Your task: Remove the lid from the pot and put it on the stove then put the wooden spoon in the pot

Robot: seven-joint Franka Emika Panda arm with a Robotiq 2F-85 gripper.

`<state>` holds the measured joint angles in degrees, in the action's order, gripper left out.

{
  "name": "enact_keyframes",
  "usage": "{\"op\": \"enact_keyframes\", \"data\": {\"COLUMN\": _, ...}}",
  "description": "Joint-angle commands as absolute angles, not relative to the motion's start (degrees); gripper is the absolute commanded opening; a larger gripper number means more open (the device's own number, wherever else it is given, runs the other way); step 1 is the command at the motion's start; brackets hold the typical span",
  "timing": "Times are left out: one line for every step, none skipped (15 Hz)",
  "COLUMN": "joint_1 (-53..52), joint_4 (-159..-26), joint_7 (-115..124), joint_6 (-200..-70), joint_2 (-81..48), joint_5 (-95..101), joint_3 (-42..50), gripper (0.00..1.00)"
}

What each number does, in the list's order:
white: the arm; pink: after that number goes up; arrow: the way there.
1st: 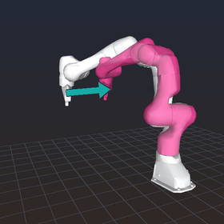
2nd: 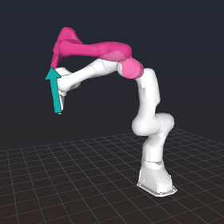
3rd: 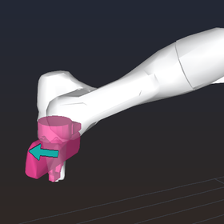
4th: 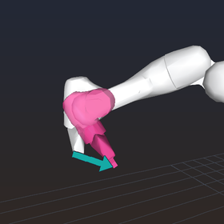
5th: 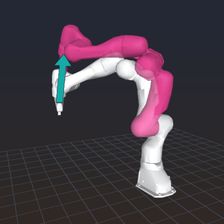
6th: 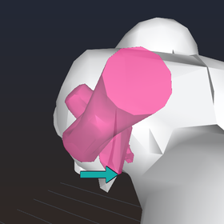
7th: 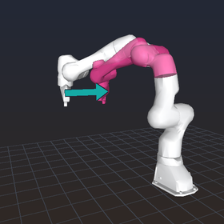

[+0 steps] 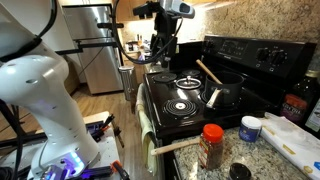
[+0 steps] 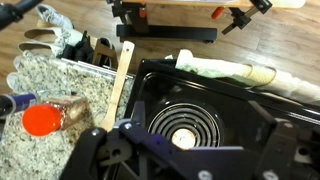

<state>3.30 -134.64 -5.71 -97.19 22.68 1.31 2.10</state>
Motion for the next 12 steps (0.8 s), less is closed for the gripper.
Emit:
{"op": "enact_keyframes", "data": {"joint_1": 2.16, "joint_4": -138.11, "joint_7": -13.62, "joint_6": -105.84, "joint_2": 25.58, "joint_5": 2.13, "joint_3": 4.27, "gripper": 1.0}}
{"op": "enact_keyframes", "data": {"joint_1": 1.99, "joint_4": -138.62, "joint_7": -15.56, "joint_6": -107.57, "joint_2": 25.89, "joint_5": 1.52, "joint_3": 4.9, "gripper": 1.0}}
{"op": "enact_keyframes", "data": {"joint_1": 1.71, "joint_4": -139.33, "joint_7": -17.03, "joint_6": -109.87, "joint_2": 26.39, "joint_5": -0.16, "joint_3": 5.84, "gripper": 1.0}}
{"op": "enact_keyframes", "data": {"joint_1": 2.2, "joint_4": -136.72, "joint_7": -13.27, "joint_6": -106.31, "joint_2": 23.83, "joint_5": 1.3, "joint_3": 4.63, "gripper": 1.0}}
{"op": "enact_keyframes", "data": {"joint_1": 2.12, "joint_4": -137.24, "joint_7": -14.38, "joint_6": -107.68, "joint_2": 24.24, "joint_5": 1.02, "joint_3": 5.18, "gripper": 1.0}}
{"op": "enact_keyframes", "data": {"joint_1": 2.07, "joint_4": -137.53, "joint_7": -15.02, "joint_6": -108.15, "joint_2": 24.56, "joint_5": 0.95, "joint_3": 5.52, "gripper": 1.0}}
{"op": "enact_keyframes", "data": {"joint_1": 1.99, "joint_4": -137.58, "joint_7": -15.26, "joint_6": -108.17, "joint_2": 24.76, "joint_5": 0.93, "joint_3": 5.69, "gripper": 1.0}}
{"op": "enact_keyframes", "data": {"joint_1": 1.87, "joint_4": -137.58, "joint_7": -15.29, "joint_6": -108.17, "joint_2": 24.89, "joint_5": 0.91, "joint_3": 5.73, "gripper": 1.0}}
{"op": "enact_keyframes", "data": {"joint_1": 1.79, "joint_4": -137.58, "joint_7": -15.3, "joint_6": -108.17, "joint_2": 24.94, "joint_5": 0.9, "joint_3": 5.72, "gripper": 1.0}}
{"op": "enact_keyframes", "data": {"joint_1": 1.76, "joint_4": -137.58, "joint_7": -15.3, "joint_6": -108.17, "joint_2": 24.96, "joint_5": 0.9, "joint_3": 5.71, "gripper": 1.0}}
{"op": "enact_keyframes", "data": {"joint_1": 1.76, "joint_4": -137.58, "joint_7": -15.3, "joint_6": -108.17, "joint_2": 24.96, "joint_5": 0.9, "joint_3": 5.71, "gripper": 1.0}}
{"op": "enact_keyframes", "data": {"joint_1": 1.76, "joint_4": -137.58, "joint_7": -15.3, "joint_6": -108.17, "joint_2": 24.96, "joint_5": 0.89, "joint_3": 5.71, "gripper": 1.0}}
